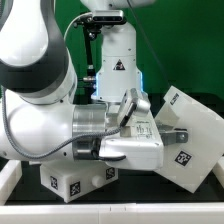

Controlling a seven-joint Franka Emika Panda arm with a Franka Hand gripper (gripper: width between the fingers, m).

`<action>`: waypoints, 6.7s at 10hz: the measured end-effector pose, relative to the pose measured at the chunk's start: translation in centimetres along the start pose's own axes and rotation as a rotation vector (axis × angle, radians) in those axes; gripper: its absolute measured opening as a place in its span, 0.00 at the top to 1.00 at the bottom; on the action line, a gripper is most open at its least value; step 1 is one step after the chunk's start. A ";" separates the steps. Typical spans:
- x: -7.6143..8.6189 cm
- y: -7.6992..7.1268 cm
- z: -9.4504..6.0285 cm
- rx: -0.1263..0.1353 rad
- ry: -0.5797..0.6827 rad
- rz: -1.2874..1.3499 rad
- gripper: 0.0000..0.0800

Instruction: Assemble drawer

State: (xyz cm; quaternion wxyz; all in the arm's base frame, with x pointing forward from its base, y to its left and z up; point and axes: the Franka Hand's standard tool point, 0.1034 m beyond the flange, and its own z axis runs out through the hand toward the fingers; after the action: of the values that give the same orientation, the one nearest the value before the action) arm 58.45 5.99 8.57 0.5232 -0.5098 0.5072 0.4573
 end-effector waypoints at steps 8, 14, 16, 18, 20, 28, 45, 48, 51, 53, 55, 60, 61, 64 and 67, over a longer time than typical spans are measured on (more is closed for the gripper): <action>0.2 -1.1 1.2 0.003 0.007 0.060 0.96; 0.2 -1.9 3.3 -0.007 0.008 0.081 0.96; 0.2 -1.9 3.2 -0.007 0.009 0.077 0.96; 0.3 -1.9 3.2 -0.007 0.009 0.078 0.74; 0.3 -1.9 3.1 -0.006 0.010 0.079 0.56; 1.9 -2.9 1.7 0.014 0.022 0.074 0.19; 0.8 -5.7 -1.7 0.032 0.555 -0.102 0.19; 2.0 -6.1 -4.6 0.005 0.580 -0.147 0.19; 1.4 -6.3 -6.8 -0.003 0.613 -0.190 0.19; 0.6 -7.1 -7.7 0.012 0.668 -0.203 0.19; -3.6 -7.6 -7.2 0.011 0.767 -0.261 0.19; -7.5 -8.7 -4.3 0.091 1.044 -0.303 0.19; -7.7 -8.9 -3.5 0.107 1.089 -0.315 0.19; -8.2 -8.2 -2.5 -0.100 1.117 -0.488 0.19; -8.1 -6.9 -0.5 -0.146 1.169 -0.538 0.19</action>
Offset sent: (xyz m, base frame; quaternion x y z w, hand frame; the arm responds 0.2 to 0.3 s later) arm 0.0044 0.0028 -0.0169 0.0155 0.0144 0.0011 0.9998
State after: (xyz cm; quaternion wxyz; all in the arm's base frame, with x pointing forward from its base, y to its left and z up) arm 64.76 5.36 17.14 0.2211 -0.8183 0.5305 -0.0098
